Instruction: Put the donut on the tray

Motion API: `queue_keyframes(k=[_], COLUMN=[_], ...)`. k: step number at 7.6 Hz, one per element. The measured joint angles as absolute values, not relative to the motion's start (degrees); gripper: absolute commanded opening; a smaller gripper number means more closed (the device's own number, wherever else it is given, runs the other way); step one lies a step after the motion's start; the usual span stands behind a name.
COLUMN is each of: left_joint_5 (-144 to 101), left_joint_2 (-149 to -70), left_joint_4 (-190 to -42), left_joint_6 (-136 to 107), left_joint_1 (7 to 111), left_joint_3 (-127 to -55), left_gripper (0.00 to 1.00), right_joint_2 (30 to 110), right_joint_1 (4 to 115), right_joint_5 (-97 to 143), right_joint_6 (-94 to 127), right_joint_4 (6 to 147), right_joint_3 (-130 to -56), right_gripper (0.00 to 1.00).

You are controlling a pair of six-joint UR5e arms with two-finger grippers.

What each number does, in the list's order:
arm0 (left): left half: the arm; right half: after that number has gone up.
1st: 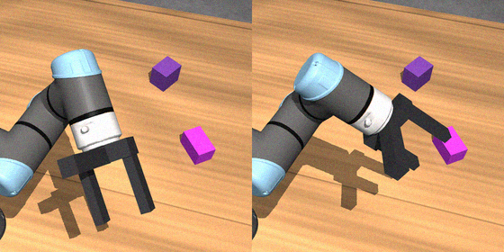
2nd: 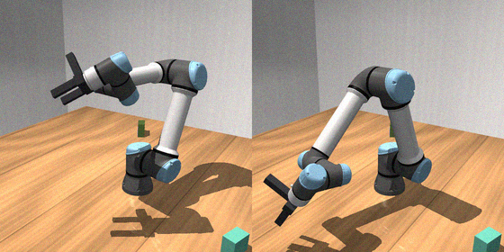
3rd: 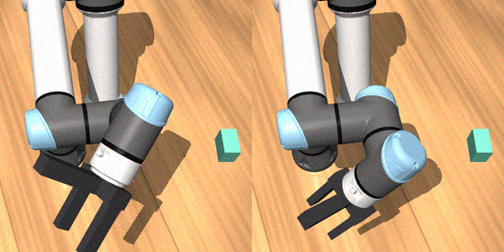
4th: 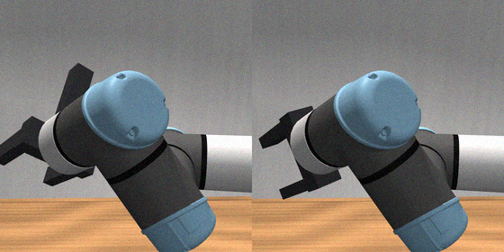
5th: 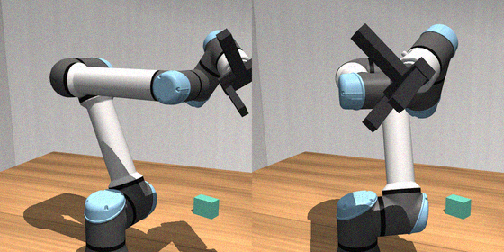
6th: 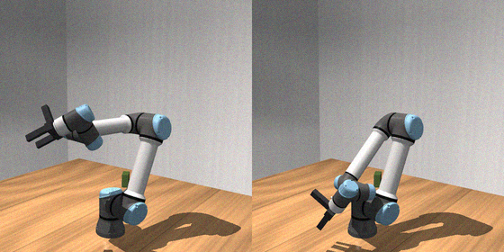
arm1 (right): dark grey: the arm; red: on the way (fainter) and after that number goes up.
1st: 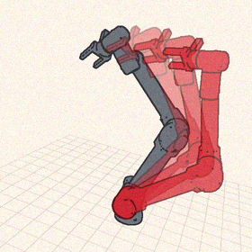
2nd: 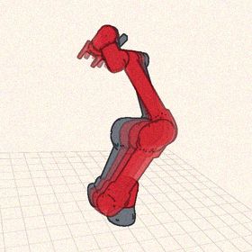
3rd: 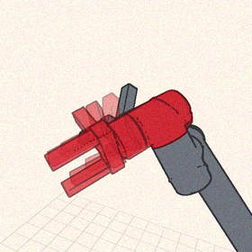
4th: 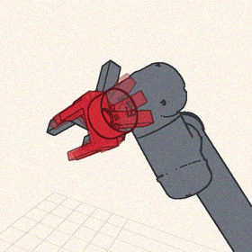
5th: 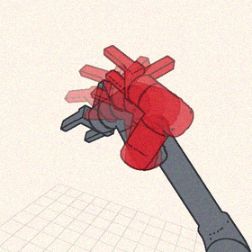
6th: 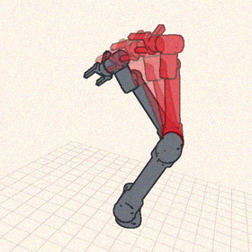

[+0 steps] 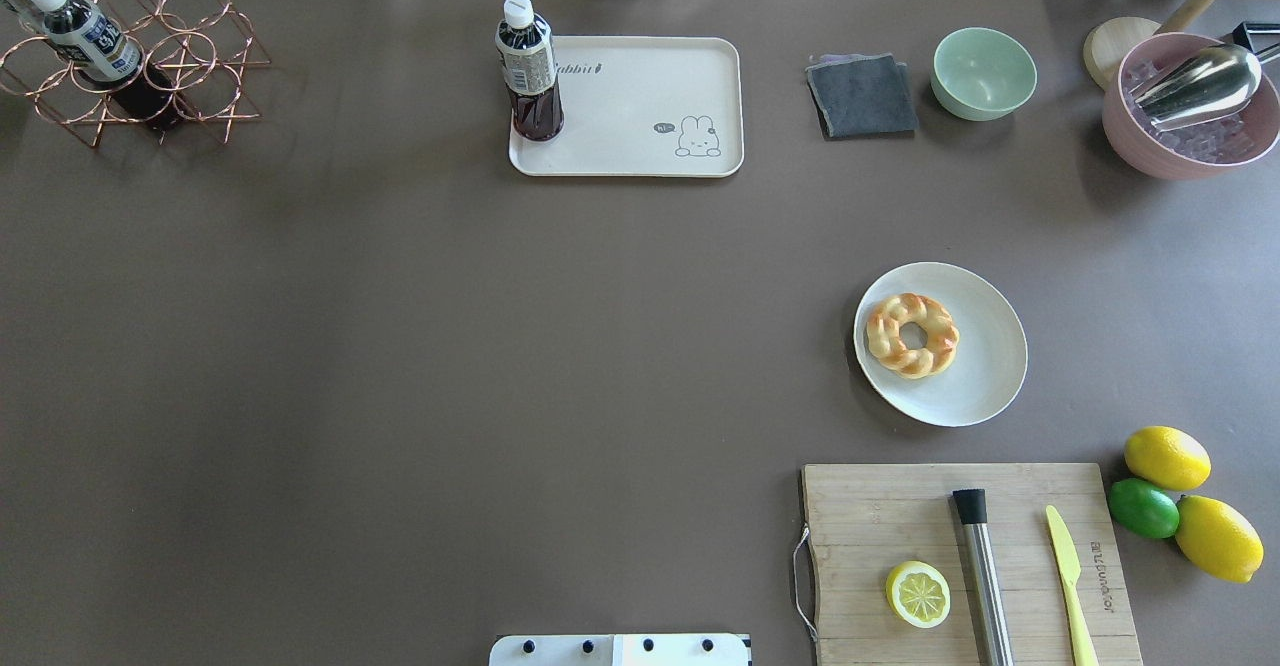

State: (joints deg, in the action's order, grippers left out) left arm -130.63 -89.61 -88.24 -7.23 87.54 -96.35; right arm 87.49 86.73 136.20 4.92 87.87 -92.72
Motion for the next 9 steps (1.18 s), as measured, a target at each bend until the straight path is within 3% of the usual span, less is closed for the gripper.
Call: queue_keyframes(k=[9], left_joint_5=[-129.5], left_joint_2=[-89.8], left_joint_4=[-88.2], left_joint_6=[-7.4], left_joint_1=[87.1], left_joint_3=[-96.6], left_gripper=[0.98], right_joint_2=[87.2], right_joint_1=[86.7], right_joint_5=[136.8], right_joint_6=[4.9], right_joint_4=[87.8], right_joint_3=[-91.8], right_gripper=[1.0])
